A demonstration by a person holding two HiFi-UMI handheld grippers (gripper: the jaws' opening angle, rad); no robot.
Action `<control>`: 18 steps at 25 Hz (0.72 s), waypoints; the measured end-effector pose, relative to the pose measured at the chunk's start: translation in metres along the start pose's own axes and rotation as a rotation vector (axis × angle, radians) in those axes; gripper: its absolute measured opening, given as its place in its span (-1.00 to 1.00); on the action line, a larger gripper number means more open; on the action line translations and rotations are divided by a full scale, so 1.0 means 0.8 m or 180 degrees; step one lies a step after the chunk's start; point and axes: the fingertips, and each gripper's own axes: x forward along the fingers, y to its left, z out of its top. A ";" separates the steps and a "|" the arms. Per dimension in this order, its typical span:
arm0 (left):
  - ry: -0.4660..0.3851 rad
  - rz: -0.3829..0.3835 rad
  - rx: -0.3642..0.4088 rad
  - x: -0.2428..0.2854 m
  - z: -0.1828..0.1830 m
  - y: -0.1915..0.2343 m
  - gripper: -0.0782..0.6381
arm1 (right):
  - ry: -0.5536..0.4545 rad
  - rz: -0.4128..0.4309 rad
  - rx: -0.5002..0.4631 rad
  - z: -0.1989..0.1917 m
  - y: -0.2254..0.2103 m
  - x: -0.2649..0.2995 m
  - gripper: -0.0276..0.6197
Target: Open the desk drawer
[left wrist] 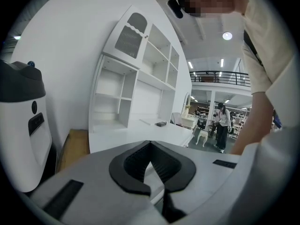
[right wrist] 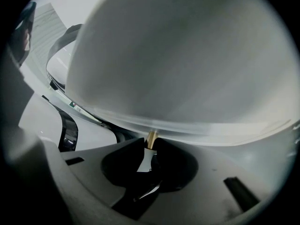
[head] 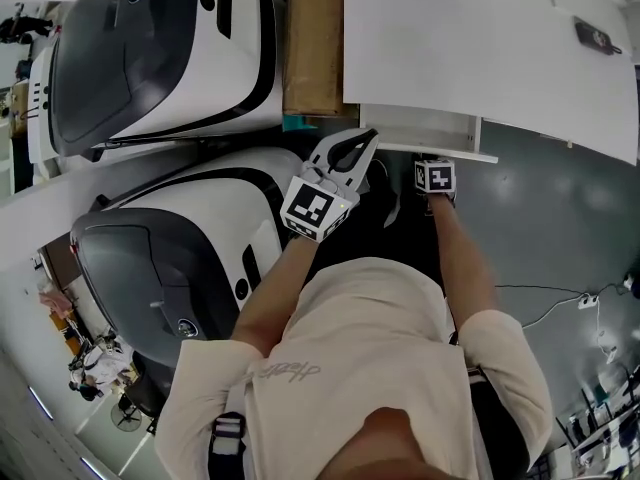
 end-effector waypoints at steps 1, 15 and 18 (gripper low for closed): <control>0.0013 -0.0005 0.0004 -0.001 -0.002 -0.002 -0.78 | 0.0001 0.0007 0.0008 -0.002 0.001 0.000 -0.64; 0.0100 0.0236 -0.0097 -0.028 -0.022 -0.058 -0.78 | 0.0011 0.0061 -0.0011 -0.058 0.009 -0.016 -0.64; 0.0100 0.0357 -0.0140 -0.038 -0.026 -0.071 -0.78 | 0.0001 0.0092 -0.0045 -0.063 0.010 -0.019 -0.64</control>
